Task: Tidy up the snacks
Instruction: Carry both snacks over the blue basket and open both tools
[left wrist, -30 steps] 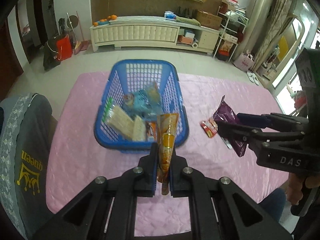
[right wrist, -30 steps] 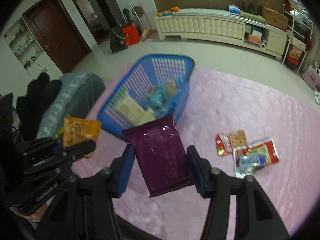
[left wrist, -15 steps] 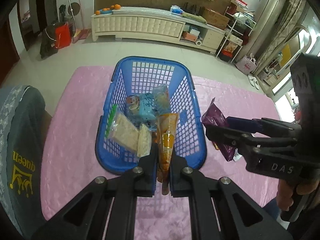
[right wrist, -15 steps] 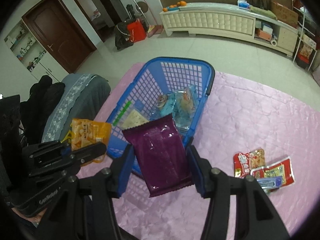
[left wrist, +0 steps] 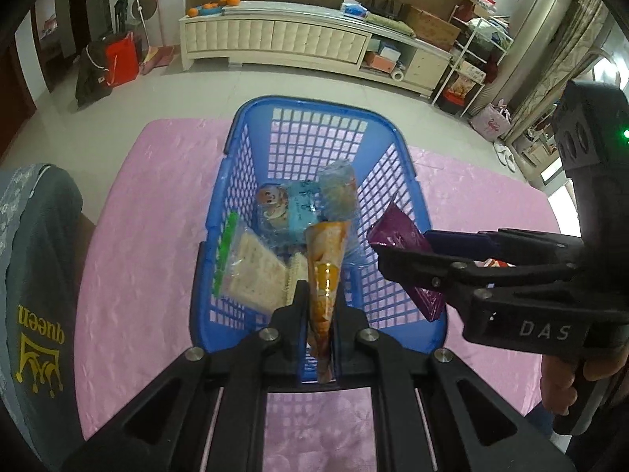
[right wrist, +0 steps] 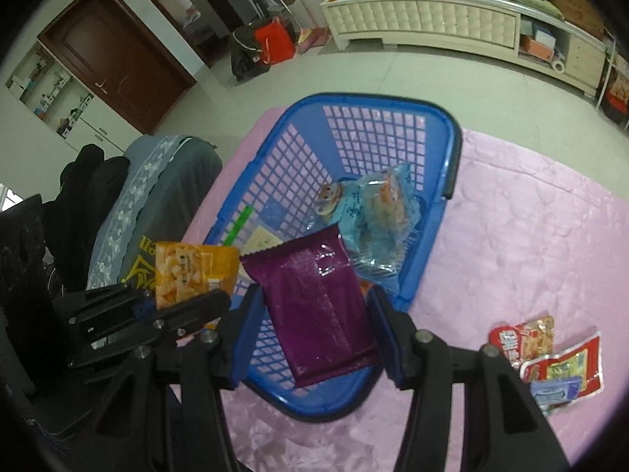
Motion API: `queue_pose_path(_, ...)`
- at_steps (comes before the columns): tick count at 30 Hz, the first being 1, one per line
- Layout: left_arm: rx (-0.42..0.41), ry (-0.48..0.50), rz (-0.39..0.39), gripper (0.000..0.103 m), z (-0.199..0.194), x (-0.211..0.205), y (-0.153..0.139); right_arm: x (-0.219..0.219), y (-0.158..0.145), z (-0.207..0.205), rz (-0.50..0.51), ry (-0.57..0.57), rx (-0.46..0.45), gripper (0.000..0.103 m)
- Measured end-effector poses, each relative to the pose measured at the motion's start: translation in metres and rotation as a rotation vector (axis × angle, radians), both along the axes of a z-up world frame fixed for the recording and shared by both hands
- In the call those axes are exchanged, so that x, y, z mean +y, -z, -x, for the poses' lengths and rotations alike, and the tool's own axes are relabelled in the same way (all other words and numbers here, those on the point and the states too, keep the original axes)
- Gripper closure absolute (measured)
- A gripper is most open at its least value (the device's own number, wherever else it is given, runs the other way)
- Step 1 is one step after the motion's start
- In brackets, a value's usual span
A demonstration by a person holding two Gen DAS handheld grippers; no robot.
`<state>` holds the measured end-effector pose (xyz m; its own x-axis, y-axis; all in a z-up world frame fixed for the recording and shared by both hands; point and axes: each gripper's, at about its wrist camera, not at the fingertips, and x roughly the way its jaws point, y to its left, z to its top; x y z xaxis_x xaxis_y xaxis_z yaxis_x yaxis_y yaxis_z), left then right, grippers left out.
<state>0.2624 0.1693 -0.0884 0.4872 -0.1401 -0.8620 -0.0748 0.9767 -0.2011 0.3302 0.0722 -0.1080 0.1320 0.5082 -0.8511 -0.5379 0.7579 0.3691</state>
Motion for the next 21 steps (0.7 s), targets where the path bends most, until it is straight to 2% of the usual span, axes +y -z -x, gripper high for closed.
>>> queue_pose_path(5, 0.006, -0.015, -0.004, 0.095, 0.005, 0.008, 0.004, 0.012, 0.005, 0.007, 0.068, -0.030, -0.018, 0.043)
queue_pose_path(6, 0.008, -0.018, -0.005, 0.095, 0.006, 0.008, 0.004, 0.013, 0.005, 0.008, 0.080, -0.032, -0.017, 0.037)
queue_pose_path(7, 0.009, -0.020, -0.004, 0.095, 0.006, 0.009, 0.004, 0.012, 0.005, 0.009, 0.085, -0.030, -0.017, 0.027)
queue_pose_path(10, 0.005, -0.020, -0.001, 0.095, 0.012, 0.008, 0.001, 0.006, 0.000, 0.014, 0.068, -0.021, -0.025, 0.018)
queue_pose_path(21, -0.014, 0.018, -0.015, 0.095, 0.013, -0.013, -0.008, -0.023, -0.016, 0.024, 0.145, 0.056, -0.130, 0.018)
